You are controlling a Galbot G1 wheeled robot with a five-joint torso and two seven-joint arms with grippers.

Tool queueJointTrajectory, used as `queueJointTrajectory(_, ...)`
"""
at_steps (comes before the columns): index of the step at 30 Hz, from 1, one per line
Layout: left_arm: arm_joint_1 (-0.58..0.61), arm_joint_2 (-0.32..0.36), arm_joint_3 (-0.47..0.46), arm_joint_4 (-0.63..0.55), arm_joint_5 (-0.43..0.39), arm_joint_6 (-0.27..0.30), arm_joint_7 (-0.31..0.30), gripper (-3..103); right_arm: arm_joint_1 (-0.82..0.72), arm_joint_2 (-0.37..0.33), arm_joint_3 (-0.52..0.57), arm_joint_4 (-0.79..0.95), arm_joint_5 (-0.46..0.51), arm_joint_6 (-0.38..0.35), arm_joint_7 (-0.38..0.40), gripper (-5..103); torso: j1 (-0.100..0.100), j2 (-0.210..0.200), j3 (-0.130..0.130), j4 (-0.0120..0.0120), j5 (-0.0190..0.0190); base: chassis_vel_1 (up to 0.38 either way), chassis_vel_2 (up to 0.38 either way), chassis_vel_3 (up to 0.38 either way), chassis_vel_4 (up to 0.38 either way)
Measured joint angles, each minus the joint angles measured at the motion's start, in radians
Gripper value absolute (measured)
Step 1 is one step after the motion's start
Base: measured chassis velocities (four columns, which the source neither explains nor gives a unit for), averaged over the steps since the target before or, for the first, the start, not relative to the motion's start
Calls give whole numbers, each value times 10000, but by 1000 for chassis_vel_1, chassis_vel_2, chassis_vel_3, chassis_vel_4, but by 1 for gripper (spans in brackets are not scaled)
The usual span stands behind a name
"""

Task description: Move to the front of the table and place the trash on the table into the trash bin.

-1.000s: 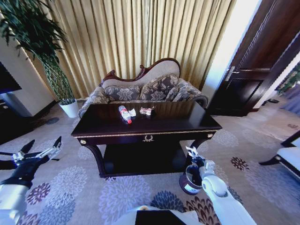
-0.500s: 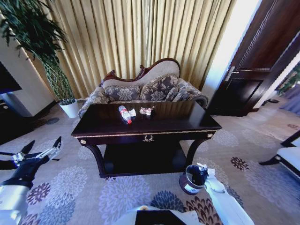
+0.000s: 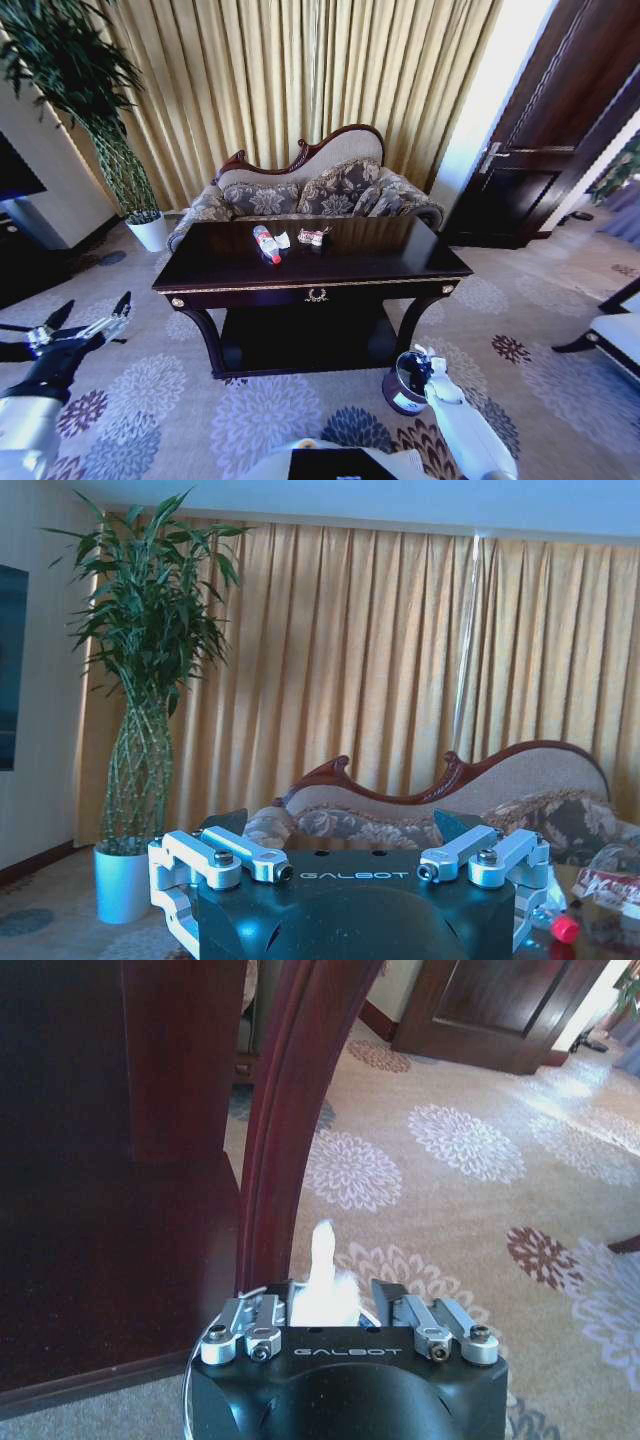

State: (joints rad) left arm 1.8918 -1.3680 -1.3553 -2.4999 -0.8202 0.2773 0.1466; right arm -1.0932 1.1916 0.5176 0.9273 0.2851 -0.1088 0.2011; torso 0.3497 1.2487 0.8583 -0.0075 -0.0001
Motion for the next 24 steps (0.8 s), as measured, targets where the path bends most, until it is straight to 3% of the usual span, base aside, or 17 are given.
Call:
queueJointTrajectory(6, -18, 22, 10, 0, -4, 0, 24, 100, -105, -44, 44, 1, 45, -19, 0, 61, 0, 0, 0, 0, 1, 0, 0, 0, 0)
queueJointTrajectory(9, -13, 26, 5, 0, -5, 0, 26, 100, -203, -64, 71, 99, 86, -23, 0, 78, 0, 0, 0, 0, 1, 0, 0, 0, 0)
queueJointTrajectory(11, -9, 22, 2, 0, -4, 0, 28, 100, -222, -65, 73, 124, 90, -23, 0, 78, -1, 0, 0, 1, 0, 0, 0, 0, 0)
queueJointTrajectory(16, 47, -86, -8, 0, -3, -13, 46, 100, -367, -17, 70, 293, 293, -30, -32, 97, 0, 0, 0, 0, 1, 0, 0, 0, 0)
queueJointTrajectory(24, 57, -90, -46, 0, 1, -22, 46, 100, -520, 16, 86, 478, 561, -38, -169, 100, 0, 0, 0, 1, 2, 0, 0, 0, 0)
